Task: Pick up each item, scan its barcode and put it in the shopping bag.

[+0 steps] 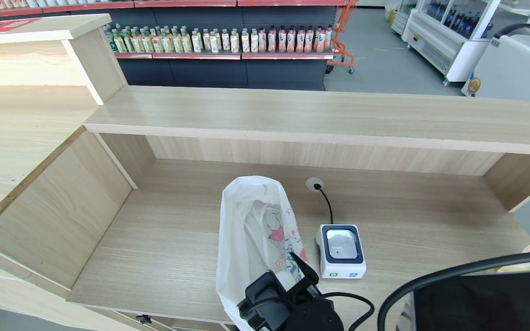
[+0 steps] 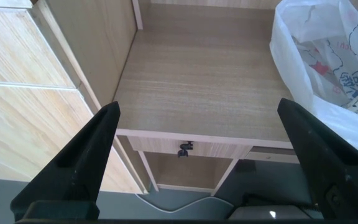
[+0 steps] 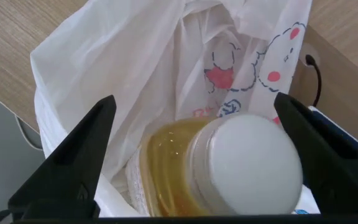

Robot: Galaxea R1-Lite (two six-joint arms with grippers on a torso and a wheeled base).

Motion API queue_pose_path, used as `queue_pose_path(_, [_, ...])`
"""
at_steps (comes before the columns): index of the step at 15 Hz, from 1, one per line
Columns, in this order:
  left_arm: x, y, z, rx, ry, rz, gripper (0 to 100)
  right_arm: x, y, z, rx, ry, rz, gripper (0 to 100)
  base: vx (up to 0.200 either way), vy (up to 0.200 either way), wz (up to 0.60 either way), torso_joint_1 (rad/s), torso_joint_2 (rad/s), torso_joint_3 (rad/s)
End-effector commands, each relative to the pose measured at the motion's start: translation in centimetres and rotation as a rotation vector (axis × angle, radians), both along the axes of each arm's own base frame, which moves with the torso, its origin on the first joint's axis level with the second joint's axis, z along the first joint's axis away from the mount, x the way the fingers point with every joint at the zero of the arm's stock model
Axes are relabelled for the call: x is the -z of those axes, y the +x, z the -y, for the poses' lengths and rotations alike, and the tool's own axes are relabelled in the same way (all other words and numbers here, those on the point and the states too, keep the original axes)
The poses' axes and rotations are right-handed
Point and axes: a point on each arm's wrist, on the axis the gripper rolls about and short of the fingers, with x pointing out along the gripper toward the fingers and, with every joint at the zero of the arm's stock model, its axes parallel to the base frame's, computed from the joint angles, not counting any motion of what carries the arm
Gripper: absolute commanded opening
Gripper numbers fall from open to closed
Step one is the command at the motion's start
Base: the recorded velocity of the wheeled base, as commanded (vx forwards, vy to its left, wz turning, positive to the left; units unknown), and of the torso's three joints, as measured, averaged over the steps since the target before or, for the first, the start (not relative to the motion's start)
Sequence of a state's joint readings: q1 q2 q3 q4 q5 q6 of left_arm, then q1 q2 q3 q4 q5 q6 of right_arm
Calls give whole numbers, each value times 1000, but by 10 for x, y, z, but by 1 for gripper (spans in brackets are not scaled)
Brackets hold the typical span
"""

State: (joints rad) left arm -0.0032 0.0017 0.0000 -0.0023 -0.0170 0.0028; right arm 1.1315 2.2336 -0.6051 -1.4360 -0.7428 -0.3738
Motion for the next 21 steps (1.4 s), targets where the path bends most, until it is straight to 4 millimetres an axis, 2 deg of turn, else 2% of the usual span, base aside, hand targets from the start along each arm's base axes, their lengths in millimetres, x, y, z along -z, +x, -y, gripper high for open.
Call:
queue_pose_path(1, [0, 0, 0, 0, 0, 1, 100, -26, -10, 17, -12, -10, 40, 100, 0, 0, 0, 0, 0, 0])
queue_pose_path(2, [0, 0, 0, 0, 0, 1, 100, -47, -23, 37, -38, -61, 82, 100, 0, 0, 0, 0, 0, 0])
queue_pose_path(3, [0, 0, 0, 0, 0, 1, 100, -52, -27, 41, -52, -58, 90, 100, 0, 0, 0, 0, 0, 0])
queue_pose_path(4, [0, 0, 0, 0, 0, 1, 100, -77, -31, 47, -67, -6, 132, 100, 0, 0, 0, 0, 0, 0])
queue_pose_path(5, [0, 0, 0, 0, 0, 1, 100, -93, -31, 46, -59, 39, 155, 100, 0, 0, 0, 0, 0, 0])
queue_pose_path(6, [0, 0, 0, 0, 0, 1, 100, -118, -27, 50, -35, 97, 184, 100, 0, 0, 0, 0, 0, 0])
queue_pose_path(8, [0, 0, 0, 0, 0, 1, 100, -158, -19, 77, 37, 141, 211, 100, 0, 0, 0, 0, 0, 0])
queue_pose_path(11, [0, 0, 0, 0, 0, 1, 100, -201, 4, 117, 193, 221, 217, 100, 0, 0, 0, 0, 0, 0])
queue_pose_path(14, [0, 0, 0, 0, 0, 1, 100, -224, 0, 146, 249, 220, 206, 100, 0, 0, 0, 0, 0, 0])
queue_pose_path(18, [0, 0, 0, 0, 0, 1, 100, -237, -1, 159, 270, 246, 216, 100, 0, 0, 0, 0, 0, 0])
queue_pose_path(21, [0, 0, 0, 0, 0, 1, 100, -246, 13, 203, 346, 228, 192, 100, 0, 0, 0, 0, 0, 0])
